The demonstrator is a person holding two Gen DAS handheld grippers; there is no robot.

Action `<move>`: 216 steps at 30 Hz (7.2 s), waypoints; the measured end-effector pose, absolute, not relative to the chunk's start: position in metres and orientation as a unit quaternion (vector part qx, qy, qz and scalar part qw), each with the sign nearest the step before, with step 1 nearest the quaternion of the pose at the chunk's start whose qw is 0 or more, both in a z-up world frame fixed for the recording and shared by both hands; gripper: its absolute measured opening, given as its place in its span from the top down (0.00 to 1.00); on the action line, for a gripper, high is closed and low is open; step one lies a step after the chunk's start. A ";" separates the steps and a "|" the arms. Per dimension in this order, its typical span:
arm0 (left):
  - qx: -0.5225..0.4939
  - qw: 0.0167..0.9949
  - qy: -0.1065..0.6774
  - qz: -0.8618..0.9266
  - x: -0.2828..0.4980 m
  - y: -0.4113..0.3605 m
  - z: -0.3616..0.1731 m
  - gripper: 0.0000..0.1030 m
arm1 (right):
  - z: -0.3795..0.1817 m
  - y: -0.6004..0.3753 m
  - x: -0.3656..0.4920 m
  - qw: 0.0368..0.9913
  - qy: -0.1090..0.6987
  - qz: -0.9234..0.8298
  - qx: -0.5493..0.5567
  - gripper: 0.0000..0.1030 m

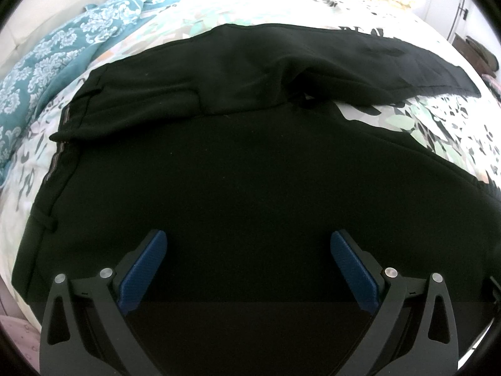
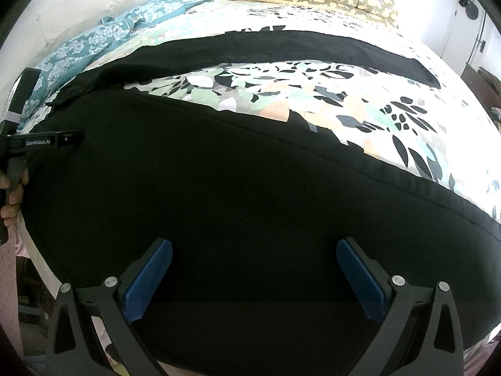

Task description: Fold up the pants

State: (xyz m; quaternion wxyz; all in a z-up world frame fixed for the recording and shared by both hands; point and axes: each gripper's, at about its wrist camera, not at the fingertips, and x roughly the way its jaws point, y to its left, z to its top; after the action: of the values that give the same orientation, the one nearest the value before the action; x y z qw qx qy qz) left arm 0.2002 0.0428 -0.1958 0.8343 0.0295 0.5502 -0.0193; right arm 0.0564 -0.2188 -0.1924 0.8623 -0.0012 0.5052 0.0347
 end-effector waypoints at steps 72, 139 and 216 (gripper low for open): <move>-0.002 0.875 0.474 0.100 0.298 0.091 -0.200 0.00 | -0.090 -0.429 0.155 0.878 0.439 -0.047 0.186 0.00; -0.053 0.853 0.516 0.062 0.201 0.106 -0.165 0.01 | -0.167 -0.354 0.028 0.824 0.440 -0.007 0.357 0.22; -0.009 0.826 0.547 0.139 0.213 0.110 -0.187 0.00 | -0.142 -0.456 0.003 0.848 0.345 -0.119 0.385 0.86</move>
State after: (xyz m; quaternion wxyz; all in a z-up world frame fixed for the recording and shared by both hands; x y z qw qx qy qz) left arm 0.2128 0.1096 -0.1868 0.8255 -0.0089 0.5470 0.1387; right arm 0.0028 -0.4561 -0.1423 0.8476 0.3850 0.3451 -0.1194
